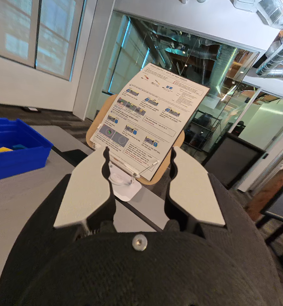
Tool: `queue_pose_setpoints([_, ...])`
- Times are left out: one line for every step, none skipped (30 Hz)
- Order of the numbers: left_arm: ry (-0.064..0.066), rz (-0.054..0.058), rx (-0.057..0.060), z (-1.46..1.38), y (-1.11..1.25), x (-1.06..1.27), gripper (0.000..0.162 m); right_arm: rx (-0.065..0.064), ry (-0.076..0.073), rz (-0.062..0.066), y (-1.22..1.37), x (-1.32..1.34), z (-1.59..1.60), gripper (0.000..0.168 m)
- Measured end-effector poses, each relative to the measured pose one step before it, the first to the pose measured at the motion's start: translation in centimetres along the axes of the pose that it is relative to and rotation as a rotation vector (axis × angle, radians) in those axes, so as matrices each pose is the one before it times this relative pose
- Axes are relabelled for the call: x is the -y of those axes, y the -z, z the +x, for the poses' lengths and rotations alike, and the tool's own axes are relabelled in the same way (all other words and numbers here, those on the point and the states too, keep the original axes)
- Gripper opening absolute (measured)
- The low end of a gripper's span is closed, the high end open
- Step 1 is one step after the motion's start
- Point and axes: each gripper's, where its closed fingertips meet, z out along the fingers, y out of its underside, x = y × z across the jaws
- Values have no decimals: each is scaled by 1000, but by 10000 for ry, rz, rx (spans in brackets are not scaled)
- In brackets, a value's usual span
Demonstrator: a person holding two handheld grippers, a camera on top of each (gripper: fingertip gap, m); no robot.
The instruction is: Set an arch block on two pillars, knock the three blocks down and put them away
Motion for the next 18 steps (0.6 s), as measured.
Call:
queue_pose_setpoints([19, 78, -9, 7, 145, 171, 6, 216, -315, 55, -174, -385, 41, 70])
queue_pose_setpoints([-51, 44, -105, 155, 137, 145, 2, 194, -244, -166, -181, -539, 87, 71])
queue_pose_setpoints([-63, 2, -61, 97, 88, 53, 2, 21, -156, -162, -74, -490, 325, 71])
queue_pose_setpoints([-77, -101, 6, 31, 69, -58, 2, -98, -123, 6, 48, -253, 486, 71])
queue_pose_setpoints([-105, -110, 74, -45, 61, -50, 3, -46, -111, 65, 90, -132, 421, 71])
queue_pose_setpoints([-122, 2, 150, -128, 73, 57, 4, -38, -100, 0, 74, -191, 429, 71])
queue_pose_setpoints([-96, 32, 83, -50, 74, 101, 4, -69, -83, -69, 71, -249, 473, 71])
queue_pose_setpoints([-33, 11, 33, 14, 41, 86, 6, -82, -54, -79, 78, -210, 460, 71])
queue_pose_setpoints([-30, 10, 6, 58, 41, 55, 8, -77, -23, -32, 106, -111, 422, 71])
queue_pose_setpoints([-85, -10, -7, 45, 32, 2, 8, -71, -4, 2, 140, -28, 365, 71])
queue_pose_setpoints([-84, -10, 75, -84, 53, -4, 8, -58, -4, 23, 147, 46, 311, 71])
queue_pose_setpoints([-91, -52, 53, -89, 63, -66, 7, -6, 13, 23, 141, 75, 193, 70])
queue_pose_setpoints([-86, -86, -39, 21, 82, -114, 6, -3, 15, -5, 154, 79, 157, 69])
queue_pose_setpoints([-54, -43, -46, 17, 107, -51, 4, -34, 14, -6, 152, 99, 157, 69])
queue_pose_setpoints([-29, 10, 1, -62, 148, 22, 3, -19, 23, -13, 147, 91, 103, 69])
queue_pose_setpoints([-45, 12, 19, -115, 165, 29, 3, 26, 27, -46, 117, 44, 31, 69])
queue_pose_setpoints([-67, -20, 12, -97, 188, -15, 3, 66, 28, -103, 82, -35, -36, 68])
queue_pose_setpoints([-75, -76, 45, -161, 181, -100, 3, 46, 15, -130, 66, -89, -14, 68])
